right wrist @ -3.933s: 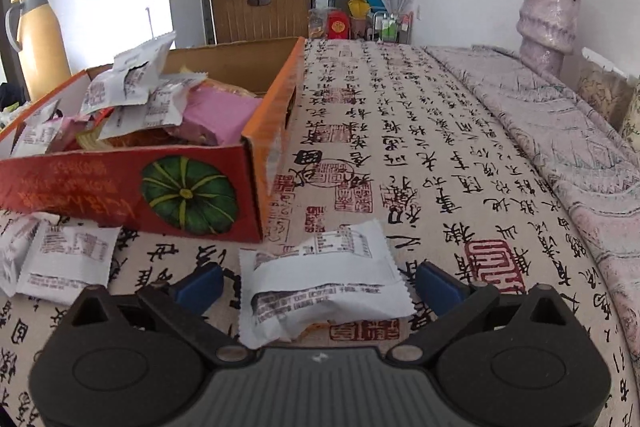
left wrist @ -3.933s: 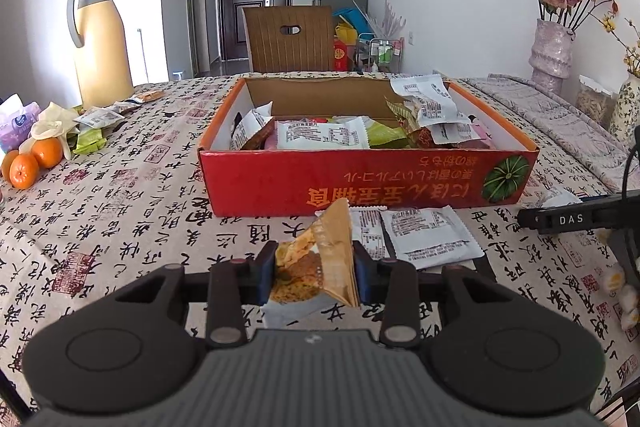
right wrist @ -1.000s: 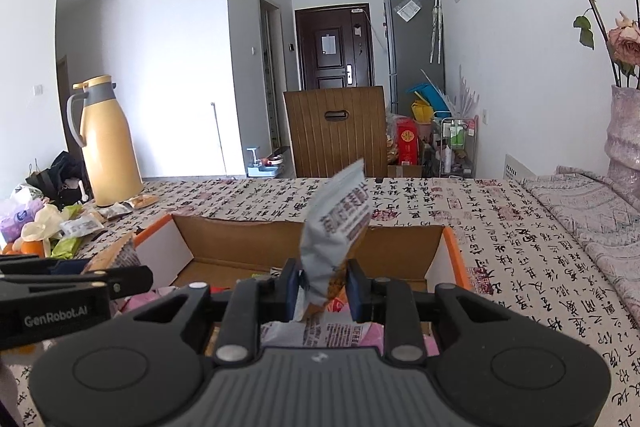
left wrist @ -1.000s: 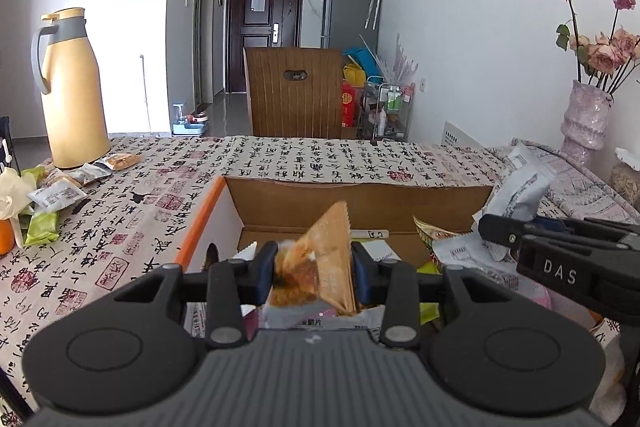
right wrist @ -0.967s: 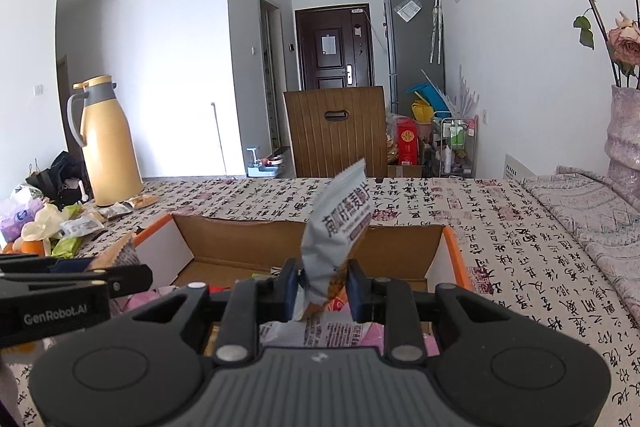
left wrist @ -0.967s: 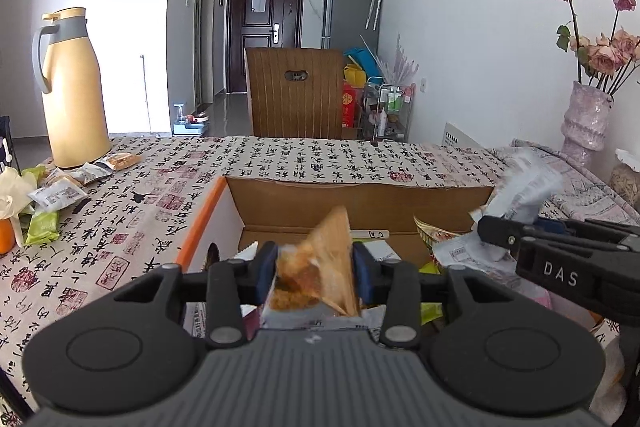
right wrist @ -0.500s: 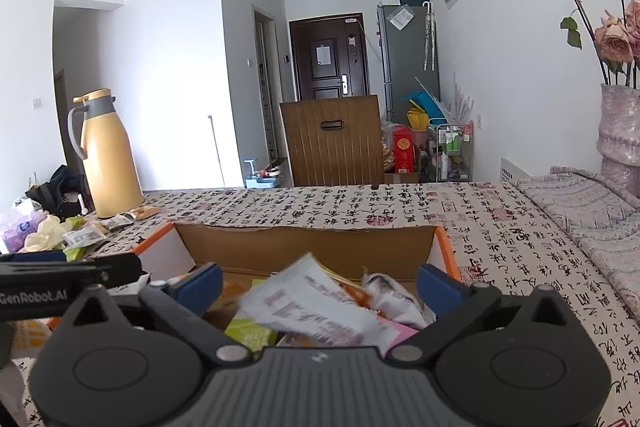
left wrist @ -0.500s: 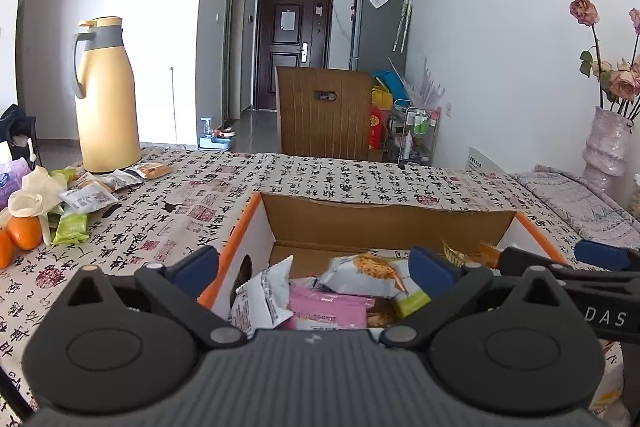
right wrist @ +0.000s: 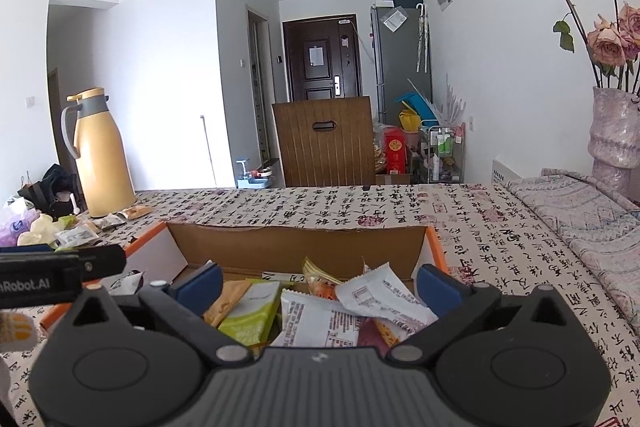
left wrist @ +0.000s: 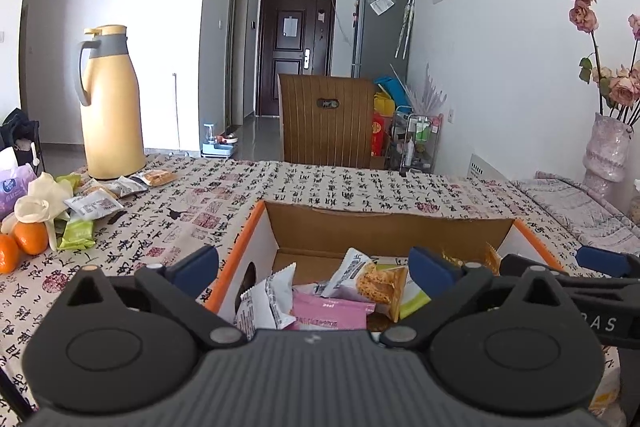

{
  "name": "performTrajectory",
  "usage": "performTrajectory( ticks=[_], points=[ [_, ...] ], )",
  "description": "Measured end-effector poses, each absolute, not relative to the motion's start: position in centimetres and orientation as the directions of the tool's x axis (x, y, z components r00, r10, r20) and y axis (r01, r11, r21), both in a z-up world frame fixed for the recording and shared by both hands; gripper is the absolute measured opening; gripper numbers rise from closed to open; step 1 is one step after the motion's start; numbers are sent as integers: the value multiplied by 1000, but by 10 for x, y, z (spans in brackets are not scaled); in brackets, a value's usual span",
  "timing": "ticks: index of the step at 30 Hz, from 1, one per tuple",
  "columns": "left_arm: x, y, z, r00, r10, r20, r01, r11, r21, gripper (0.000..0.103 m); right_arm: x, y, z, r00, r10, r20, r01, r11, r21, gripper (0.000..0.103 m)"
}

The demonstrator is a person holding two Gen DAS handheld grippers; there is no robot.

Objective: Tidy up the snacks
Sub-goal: 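Move both tools back over the last white packets beside the box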

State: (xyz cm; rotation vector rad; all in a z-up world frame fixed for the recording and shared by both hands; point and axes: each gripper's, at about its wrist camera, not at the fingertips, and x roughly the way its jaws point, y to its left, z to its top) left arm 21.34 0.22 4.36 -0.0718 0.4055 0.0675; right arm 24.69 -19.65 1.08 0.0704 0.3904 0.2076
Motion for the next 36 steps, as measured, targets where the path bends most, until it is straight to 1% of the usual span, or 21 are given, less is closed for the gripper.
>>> performTrajectory(
  ticks=[10,19,25,30,36],
  points=[
    [187,7,60,924,51,-380,-80,995,-61,103,222,-198,27,915,202,-349,-177,979,105,103],
    [152,23,60,917,64,-393,-97,993,-64,103,189,-189,30,903,209,-375,-189,978,90,103],
    [131,37,53,907,78,-414,-110,992,-55,103,170,-177,20,877,211,-431,-201,977,70,103],
    [117,48,44,893,86,-441,-118,992,-45,103,161,-163,4,839,200,-506,-209,977,40,103],
    [106,61,31,878,83,-472,-122,991,-52,103,168,-153,-20,766,196,-613,-208,977,51,103]
  ],
)
